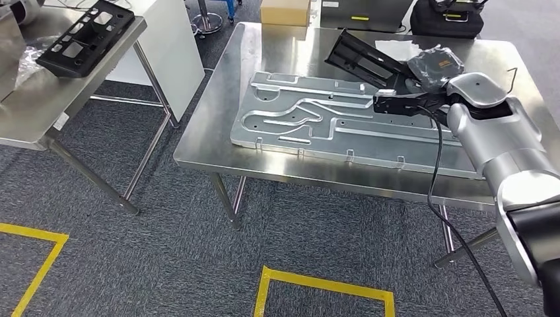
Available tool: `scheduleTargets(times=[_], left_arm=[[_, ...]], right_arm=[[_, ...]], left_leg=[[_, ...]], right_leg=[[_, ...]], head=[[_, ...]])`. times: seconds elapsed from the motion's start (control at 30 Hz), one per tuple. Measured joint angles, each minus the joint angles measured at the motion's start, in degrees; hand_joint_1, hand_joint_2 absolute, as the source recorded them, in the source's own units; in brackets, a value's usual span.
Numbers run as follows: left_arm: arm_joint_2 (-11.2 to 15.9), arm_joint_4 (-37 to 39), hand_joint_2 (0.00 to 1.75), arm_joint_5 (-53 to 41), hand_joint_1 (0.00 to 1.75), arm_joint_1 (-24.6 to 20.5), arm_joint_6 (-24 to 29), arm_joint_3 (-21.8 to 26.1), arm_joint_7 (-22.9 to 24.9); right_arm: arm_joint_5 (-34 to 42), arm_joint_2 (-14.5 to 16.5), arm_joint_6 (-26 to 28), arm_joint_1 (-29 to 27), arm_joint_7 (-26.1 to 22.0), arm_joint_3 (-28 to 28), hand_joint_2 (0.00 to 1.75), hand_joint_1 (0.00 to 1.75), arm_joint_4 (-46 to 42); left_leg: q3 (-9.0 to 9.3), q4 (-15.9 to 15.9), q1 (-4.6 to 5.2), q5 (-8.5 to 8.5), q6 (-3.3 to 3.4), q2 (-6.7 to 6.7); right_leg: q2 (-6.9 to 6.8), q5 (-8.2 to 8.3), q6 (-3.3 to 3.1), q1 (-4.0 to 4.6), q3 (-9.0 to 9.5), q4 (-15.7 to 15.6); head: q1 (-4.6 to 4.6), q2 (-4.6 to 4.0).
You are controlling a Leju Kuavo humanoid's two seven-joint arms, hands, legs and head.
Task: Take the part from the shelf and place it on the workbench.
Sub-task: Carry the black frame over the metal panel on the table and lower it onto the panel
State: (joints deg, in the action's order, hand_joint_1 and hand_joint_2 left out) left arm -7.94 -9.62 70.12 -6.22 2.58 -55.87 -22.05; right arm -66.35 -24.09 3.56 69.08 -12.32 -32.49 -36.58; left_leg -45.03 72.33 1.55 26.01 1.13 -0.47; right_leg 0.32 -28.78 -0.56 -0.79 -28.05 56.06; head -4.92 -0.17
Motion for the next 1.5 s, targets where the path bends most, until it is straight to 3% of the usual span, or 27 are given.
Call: scheduleTargets(times=[0.03, 0.07, 0.13, 0.2, 0.3, 0.37, 0.4, 0.47, 0.53, 0.57, 0.6, 0.67, 0.7, 0.8, 0.9, 0.93, 1.0, 1.03, 1.07, 1.1, 1.17, 1.23, 1.33, 1.4, 1.43, 1.5], left_arm=[[-0.02, 0.0, 1.75, 0.0, 0.0, -0.02, 0.02, 0.01, -0.03], [-0.03, 0.0, 1.75, 0.0, 0.0, -0.03, 0.04, 0.01, -0.07], [-0.02, 0.0, 1.75, 0.01, 0.0, -0.06, 0.07, 0.03, -0.11], [0.08, 0.0, 1.75, 0.07, 0.0, -0.12, 0.26, 0.16, -0.14], [0.15, 0.0, 1.75, 0.17, 0.0, -0.21, 0.69, 0.59, -0.13], [0.1, -0.01, 1.75, 0.22, 0.0, -0.18, 0.82, 0.85, -0.12], [0.07, -0.02, 1.75, 0.26, 0.0, -0.19, 0.85, 0.93, -0.13], [0.04, -0.02, 1.75, 0.27, 0.0, -0.21, 0.81, 0.99, -0.08], [0.01, -0.02, 1.75, 0.18, 0.0, -0.16, 0.56, 1.01, 0.04], [0.01, -0.02, 1.75, 0.08, 0.0, -0.09, 0.29, 1.01, 0.03], [0.01, -0.02, 1.75, -0.06, 0.0, -0.02, -0.07, 1.01, -0.05], [0.02, -0.02, 1.75, -0.35, 0.0, 0.08, -0.76, 1.01, -0.34], [0.03, -0.02, 1.75, -0.46, 0.0, 0.08, -1.0, 1.01, -0.46], [0.07, -0.02, 1.75, -0.64, 0.0, 0.19, -1.36, 1.01, -0.89], [0.27, -0.02, 1.75, -0.66, 0.0, 0.45, -1.41, 1.01, -1.22], [0.34, -0.02, 1.75, -0.66, 0.0, 0.54, -1.42, 1.01, -1.21], [0.36, -0.02, 1.75, -0.66, 0.0, 0.8, -1.42, 1.01, -1.12], [0.38, -0.02, 1.75, -0.66, 0.0, 0.97, -1.41, 1.01, -1.05], [0.38, -0.02, 1.75, -0.66, 0.0, 1.15, -1.4, 1.01, -1.0], [0.38, -0.02, 1.75, -0.66, 0.0, 1.29, -1.4, 1.01, -0.96], [0.4, -0.02, 1.75, -0.66, 0.0, 1.47, -1.4, 1.01, -0.92], [0.48, 0.0, 1.75, -0.67, 0.0, 1.55, -1.38, 1.01, -0.87], [0.54, 0.02, 1.75, -0.74, 0.0, 1.37, -1.4, 1.01, -0.64], [0.53, 0.01, 1.75, -0.83, 0.0, 1.19, -1.55, 1.01, -0.57], [0.53, 0.0, 1.75, -0.86, 0.0, 1.1, -1.67, 1.01, -0.58], [0.5, 0.0, 1.75, -0.8, 0.0, 1.02, -1.97, 1.01, -0.62]], right_arm=[[0.49, -0.08, 0.4, -0.58, 0.05, -0.05, 1.75, 1.75, 0.03], [0.82, -0.18, 0.75, -1.19, 0.1, -0.1, 1.75, 1.75, 0.04], [1.13, -0.37, 1.35, -2.28, 0.1, -0.25, 1.75, 1.75, 0.06], [1.18, -0.6, 2.11, -3.04, -0.02, -0.49, 1.75, 1.75, 0.11], [0.76, -0.78, 3.25, -4.81, -0.03, -1.14, 1.75, 1.75, 0.21], [0.44, -0.86, 3.85, -6.06, 0.1, -1.55, 1.75, 1.75, 0.21], [0.31, -0.88, 4.14, -6.35, 0.19, -1.7, 1.75, 1.75, 0.22], [0.09, -0.87, 4.96, -6.75, 0.39, -2.17, 1.75, 1.75, 0.32], [-0.05, -0.78, 5.73, -7.75, 0.85, -2.86, 1.75, 1.75, 0.49], [-0.06, -0.75, 5.98, -8.41, 1.09, -3.17, 1.75, 1.75, 0.57], [0.02, -0.74, 6.13, -8.9, 1.33, -3.36, 1.75, 1.75, 0.6], [0.31, -0.86, 6.33, -9.23, 1.63, -3.55, 1.75, 1.75, 0.46], [0.49, -0.96, 6.43, -9.18, 1.73, -3.56, 1.75, 1.75, 0.31], [1.19, -1.3, 6.72, -9.06, 1.91, -3.56, 1.75, 1.75, -0.31], [1.9, -1.76, 6.67, -8.73, 1.95, -3.56, 1.75, 1.75, -1.03], [2.05, -1.85, 6.6, -8.47, 1.95, -3.56, 1.75, 1.75, -1.23], [2.19, -1.89, 6.51, -7.99, 1.97, -3.56, 1.75, 1.75, -1.32], [2.2, -1.88, 6.51, -7.92, 2.01, -3.56, 1.75, 1.75, -1.32], [2.2, -1.88, 6.53, -7.96, 2.08, -3.56, 1.75, 1.75, -1.32], [2.19, -1.87, 6.55, -8.02, 2.14, -3.56, 1.75, 1.75, -1.32], [2.18, -1.83, 6.59, -8.07, 2.2, -3.56, 1.75, 1.75, -1.34], [2.18, -1.8, 6.62, -7.92, 2.23, -3.56, 1.75, 1.75, -1.34], [2.13, -1.91, 6.7, -8.11, 2.48, -3.56, 1.75, 1.75, -1.59], [2.11, -2.47, 6.71, -8.74, 2.91, -3.52, 1.75, 1.75, -2.59], [2.09, -2.79, 6.66, -8.98, 3.13, -3.51, 1.75, 1.75, -3.12], [1.98, -3.24, 6.4, -9.46, 3.43, -3.49, 1.75, 1.75, -3.69]], left_leg=[[-1.06, 2.0, -0.31, 0.02, -0.13, 0.17], [-0.98, 1.54, -0.48, -1.06, -0.12, 0.24], [2.35, -5.91, -0.46, -5.32, 0.43, 0.17], [6.09, -13.1, -0.2, -7.49, 1.27, 0.05], [7.46, -15.62, 0.0, -6.71, 1.82, 0.04], [8.43, -16.86, -0.36, -6.6, 1.87, 0.05], [9.03, -17.58, -0.54, -6.62, 1.88, 0.04], [9.72, -18.15, -0.59, -6.47, 1.98, 0.0], [9.87, -17.77, -0.59, -5.97, 2.09, -0.01], [9.95, -17.42, -0.6, -5.62, 2.07, -0.05], [10.01, -16.96, -0.61, -5.25, 2.0, -0.11], [9.95, -15.81, -0.53, -4.32, 1.6, -0.25], [9.83, -15.29, -0.45, -3.72, 1.33, -0.31], [9.66, -14.71, -0.38, -2.14, 0.44, -0.29], [9.26, -12.38, -0.38, -0.83, -0.51, 0.07], [7.92, -9.48, -0.54, 0.28, -0.89, 0.14], [3.11, -1.28, -1.07, 2.91, -1.55, 0.17], [0.69, 1.91, -1.22, 3.3, -1.72, 0.17], [-0.83, 2.99, -1.29, 2.43, -1.78, 0.17], [-1.17, 1.61, -1.3, 0.3, -1.73, 0.18], [1.1, -6.81, -1.13, -5.94, -1.13, 0.13], [3.68, -13.02, -0.77, -8.98, -0.27, 0.12], [4.73, -14.02, -0.38, -7.87, 0.95, 0.18], [5.98, -15.28, -0.56, -7.29, 1.58, 0.12], [6.72, -15.99, -0.7, -7.08, 1.79, 0.11], [7.75, -16.63, -0.77, -6.42, 2.08, 0.06]], right_leg=[[0.02, -0.15, -0.02, 0.05, 0.31, 0.01], [0.05, -0.37, -0.01, 0.09, 0.68, 0.01], [0.08, -0.94, 0.06, 0.19, 1.55, -0.02], [0.09, -1.44, 0.35, 0.26, 1.91, -0.09], [0.08, -1.66, 1.28, 0.17, 1.95, -0.56], [0.02, -2.15, 1.81, 0.24, 2.24, -0.47], [0.01, -2.94, 2.03, 0.26, 1.59, 1.02], [-0.04, -5.4, 2.43, 0.11, -2.5, 7.94], [-0.06, -6.34, 2.76, -0.03, -7.54, 14.55], [-0.08, -5.11, 2.86, -0.13, -8.87, 15.07], [-0.11, -2.94, 2.92, -0.24, -9.12, 13.44], [-0.22, 1.78, 2.83, -0.33, -7.48, 6.73], [-0.21, 2.87, 2.58, -0.21, -6.66, 4.1], [0.04, 2.34, 1.2, 0.17, -5.94, 2.13], [0.23, 1.91, 0.14, -0.32, -4.52, 1.9], [0.23, 1.76, -0.04, -0.46, -3.87, 1.85], [0.29, 1.01, -0.17, -0.49, -2.76, 1.85], [0.36, 0.48, -0.13, -0.49, -2.17, 1.86], [0.44, -0.14, -0.03, -0.49, -1.47, 1.86], [0.49, -0.84, 0.08, -0.5, -0.64, 1.86], [0.51, -2.39, 0.34, -0.53, 1.23, 1.75], [0.62, -3.61, 0.95, -0.48, 2.54, 1.44], [0.74, -4.42, 2.2, -0.67, 3.79, 0.05], [0.47, -5.27, 2.62, -0.62, 4.01, 0.6], [0.35, -6.1, 2.75, -0.56, 3.03, 2.5], [0.21, -8.52, 3.01, -0.49, -2.51, 10.52]], head=[[0.0, 0.0], [0.0, 0.0], [0.0, 0.0], [-0.01, 0.0], [-0.04, 0.01], [-0.04, 0.01], [-0.03, 0.01], [-0.02, 0.0], [-0.02, 0.0], [-0.02, 0.0], [-0.02, 0.0], [-0.02, 0.0], [-0.02, 0.01], [-0.01, 0.01], [-0.1, 0.01], [-0.15, 0.01], [-0.2, 0.0], [-0.2, 0.0], [-0.2, 0.0], [-0.2, 0.0], [-0.2, 0.0], [-0.21, 0.0], [-0.22, 0.01], [-0.2, 0.01], [-0.2, 0.01], [-0.19, 0.0]])
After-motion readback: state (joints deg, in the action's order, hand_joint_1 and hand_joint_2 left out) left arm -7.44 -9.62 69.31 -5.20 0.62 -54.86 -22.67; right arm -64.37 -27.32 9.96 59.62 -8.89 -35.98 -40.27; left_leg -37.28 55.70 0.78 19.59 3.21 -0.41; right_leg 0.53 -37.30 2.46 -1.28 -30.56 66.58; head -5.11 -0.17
